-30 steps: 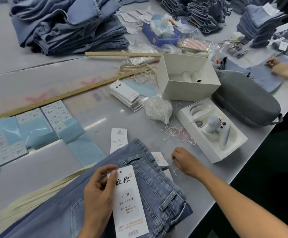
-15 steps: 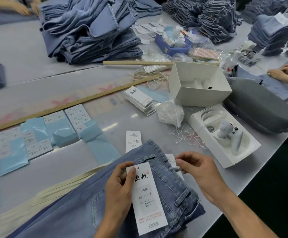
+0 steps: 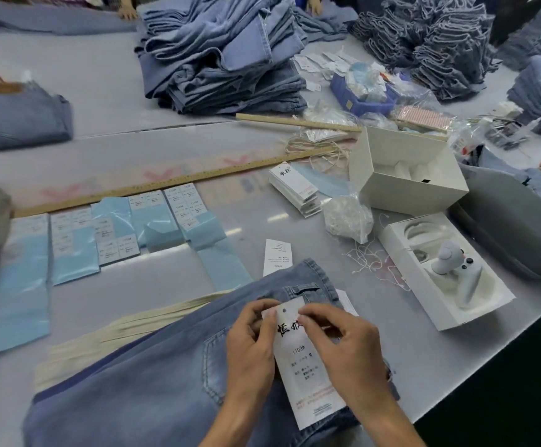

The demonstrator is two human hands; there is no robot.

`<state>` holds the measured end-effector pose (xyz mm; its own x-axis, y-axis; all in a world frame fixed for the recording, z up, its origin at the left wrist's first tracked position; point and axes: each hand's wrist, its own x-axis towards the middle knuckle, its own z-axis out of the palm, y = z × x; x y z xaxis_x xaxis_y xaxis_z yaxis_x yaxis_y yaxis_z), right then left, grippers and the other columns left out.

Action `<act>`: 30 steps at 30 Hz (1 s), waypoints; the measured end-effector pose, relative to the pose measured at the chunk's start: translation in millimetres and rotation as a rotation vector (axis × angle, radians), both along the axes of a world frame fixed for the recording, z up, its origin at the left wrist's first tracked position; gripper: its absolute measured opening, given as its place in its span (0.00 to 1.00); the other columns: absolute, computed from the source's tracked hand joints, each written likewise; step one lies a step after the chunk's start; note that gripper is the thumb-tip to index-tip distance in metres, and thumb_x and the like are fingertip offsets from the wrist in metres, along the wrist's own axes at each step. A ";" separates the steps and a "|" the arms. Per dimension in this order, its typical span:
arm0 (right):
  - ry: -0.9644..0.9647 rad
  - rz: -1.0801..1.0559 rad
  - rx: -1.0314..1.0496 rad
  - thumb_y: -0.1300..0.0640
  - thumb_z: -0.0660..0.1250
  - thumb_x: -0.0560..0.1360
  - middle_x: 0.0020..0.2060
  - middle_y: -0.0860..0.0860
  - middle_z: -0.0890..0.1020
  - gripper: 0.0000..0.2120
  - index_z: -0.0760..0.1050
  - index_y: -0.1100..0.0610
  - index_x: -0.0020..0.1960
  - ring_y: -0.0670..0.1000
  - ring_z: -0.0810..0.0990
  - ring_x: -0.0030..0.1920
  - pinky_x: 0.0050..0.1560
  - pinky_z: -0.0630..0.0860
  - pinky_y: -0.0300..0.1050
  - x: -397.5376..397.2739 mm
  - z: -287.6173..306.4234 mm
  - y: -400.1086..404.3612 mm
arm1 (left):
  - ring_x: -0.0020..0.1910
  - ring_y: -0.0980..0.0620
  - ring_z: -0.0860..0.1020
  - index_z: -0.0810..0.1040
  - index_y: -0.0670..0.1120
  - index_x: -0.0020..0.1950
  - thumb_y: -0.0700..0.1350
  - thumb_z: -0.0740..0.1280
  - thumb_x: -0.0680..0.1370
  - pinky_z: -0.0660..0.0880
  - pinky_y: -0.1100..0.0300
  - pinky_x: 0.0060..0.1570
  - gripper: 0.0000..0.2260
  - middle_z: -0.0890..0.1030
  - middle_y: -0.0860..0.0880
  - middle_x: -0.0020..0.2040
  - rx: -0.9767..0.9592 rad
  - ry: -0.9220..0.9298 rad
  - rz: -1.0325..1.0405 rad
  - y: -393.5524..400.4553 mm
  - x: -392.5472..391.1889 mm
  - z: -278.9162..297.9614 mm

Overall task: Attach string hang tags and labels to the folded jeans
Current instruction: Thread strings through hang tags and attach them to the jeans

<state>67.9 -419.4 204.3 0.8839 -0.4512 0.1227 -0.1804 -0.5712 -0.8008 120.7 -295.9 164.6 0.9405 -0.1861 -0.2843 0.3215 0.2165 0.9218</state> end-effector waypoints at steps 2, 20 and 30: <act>0.010 -0.046 0.025 0.58 0.76 0.74 0.42 0.37 0.85 0.08 0.85 0.45 0.48 0.43 0.85 0.43 0.42 0.79 0.34 0.2 -1.3 0.4 | 0.38 0.49 0.84 0.83 0.50 0.49 0.38 0.65 0.82 0.80 0.56 0.36 0.10 0.86 0.44 0.41 0.002 0.020 -0.006 1.2 -1.0 -1.9; 0.048 -0.028 0.041 0.58 0.75 0.75 0.41 0.37 0.85 0.10 0.83 0.41 0.48 0.44 0.85 0.41 0.40 0.81 0.39 1.8 -9.0 8.3 | 0.40 0.47 0.85 0.84 0.54 0.49 0.40 0.65 0.83 0.82 0.53 0.39 0.12 0.87 0.44 0.42 -0.014 0.110 -0.043 10.1 -8.1 -5.0; 0.046 -0.023 0.020 0.60 0.75 0.75 0.42 0.34 0.84 0.11 0.84 0.43 0.48 0.42 0.84 0.42 0.41 0.81 0.40 -3.2 -10.1 9.3 | 0.41 0.49 0.84 0.85 0.54 0.49 0.40 0.64 0.83 0.82 0.50 0.42 0.12 0.87 0.46 0.44 0.001 0.126 -0.050 13.4 -7.6 -6.8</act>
